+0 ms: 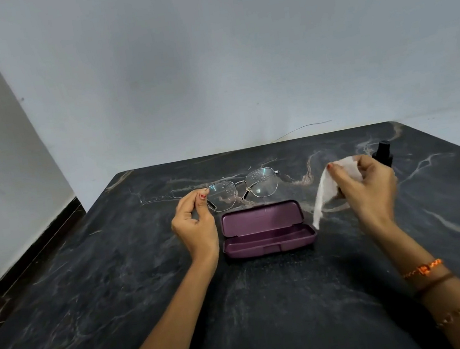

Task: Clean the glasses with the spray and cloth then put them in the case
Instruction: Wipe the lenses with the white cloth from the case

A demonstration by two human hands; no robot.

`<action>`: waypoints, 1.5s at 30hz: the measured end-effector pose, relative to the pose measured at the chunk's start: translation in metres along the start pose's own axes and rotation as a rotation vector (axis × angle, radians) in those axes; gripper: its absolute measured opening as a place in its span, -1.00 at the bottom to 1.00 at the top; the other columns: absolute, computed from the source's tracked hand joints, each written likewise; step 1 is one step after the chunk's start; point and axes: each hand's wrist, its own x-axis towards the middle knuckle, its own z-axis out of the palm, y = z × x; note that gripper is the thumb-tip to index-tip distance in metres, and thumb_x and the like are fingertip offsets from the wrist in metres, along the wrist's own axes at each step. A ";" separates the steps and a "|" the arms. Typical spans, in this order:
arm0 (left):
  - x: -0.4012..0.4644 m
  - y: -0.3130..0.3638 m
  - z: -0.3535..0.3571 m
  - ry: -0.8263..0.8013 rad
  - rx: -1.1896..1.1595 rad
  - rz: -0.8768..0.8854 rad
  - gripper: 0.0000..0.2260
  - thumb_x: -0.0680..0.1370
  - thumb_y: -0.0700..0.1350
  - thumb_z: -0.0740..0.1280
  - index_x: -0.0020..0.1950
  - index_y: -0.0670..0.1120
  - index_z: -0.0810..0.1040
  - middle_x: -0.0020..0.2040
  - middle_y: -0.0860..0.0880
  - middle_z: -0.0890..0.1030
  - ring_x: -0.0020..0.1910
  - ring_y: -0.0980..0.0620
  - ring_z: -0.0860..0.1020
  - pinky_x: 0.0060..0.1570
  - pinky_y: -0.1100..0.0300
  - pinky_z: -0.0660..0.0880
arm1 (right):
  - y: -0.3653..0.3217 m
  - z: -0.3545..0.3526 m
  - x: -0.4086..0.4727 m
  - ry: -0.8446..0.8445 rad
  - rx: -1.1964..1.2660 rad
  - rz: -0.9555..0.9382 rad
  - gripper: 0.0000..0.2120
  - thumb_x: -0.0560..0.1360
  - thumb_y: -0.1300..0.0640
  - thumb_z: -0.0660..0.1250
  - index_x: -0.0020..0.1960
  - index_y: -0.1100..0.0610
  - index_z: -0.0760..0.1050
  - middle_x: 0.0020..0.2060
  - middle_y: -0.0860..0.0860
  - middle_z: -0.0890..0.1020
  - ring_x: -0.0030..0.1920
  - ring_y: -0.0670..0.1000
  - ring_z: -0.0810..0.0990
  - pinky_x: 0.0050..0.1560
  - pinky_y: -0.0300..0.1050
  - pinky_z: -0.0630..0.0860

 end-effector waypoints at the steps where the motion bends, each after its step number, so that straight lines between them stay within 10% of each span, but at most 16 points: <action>1: 0.001 0.000 0.000 0.009 -0.008 -0.004 -0.85 0.49 -0.33 0.28 -0.03 -0.13 0.57 -0.15 -0.12 0.59 -0.17 0.14 0.54 -0.14 0.47 0.48 | 0.000 -0.001 0.000 0.023 -0.081 0.002 -0.91 0.41 0.17 0.39 -0.18 0.20 0.54 -0.35 0.05 0.59 -0.38 -0.02 0.58 -0.49 -0.20 0.55; 15: -0.001 0.005 0.002 -0.001 -0.030 0.013 -0.85 0.48 -0.34 0.29 -0.02 -0.17 0.57 -0.15 -0.13 0.59 -0.16 0.13 0.54 -0.13 0.46 0.48 | -0.007 -0.002 0.008 -0.172 0.848 0.839 -0.94 0.42 0.32 0.34 -0.21 0.22 0.48 -0.43 0.06 0.69 -0.34 -0.04 0.69 -0.40 -0.23 0.60; 30: -0.011 0.016 0.003 -0.089 0.038 0.150 -0.86 0.45 -0.33 0.33 -0.04 -0.15 0.58 -0.18 -0.05 0.59 -0.13 0.05 0.54 -0.09 0.42 0.47 | -0.009 0.020 -0.011 -0.255 0.943 0.936 -0.92 0.48 0.27 0.28 -0.05 0.27 0.45 -0.25 0.22 0.69 -0.30 0.15 0.69 -0.33 0.06 0.64; 45: -0.016 0.022 0.003 -0.153 0.112 0.241 -0.86 0.42 -0.39 0.34 -0.09 -0.23 0.61 -0.18 -0.07 0.59 -0.12 0.07 0.52 -0.06 0.46 0.43 | -0.003 0.022 -0.017 -0.477 1.026 0.889 -0.44 0.26 -0.12 0.28 0.09 0.27 0.49 0.06 0.26 0.63 0.08 0.23 0.60 0.06 0.16 0.54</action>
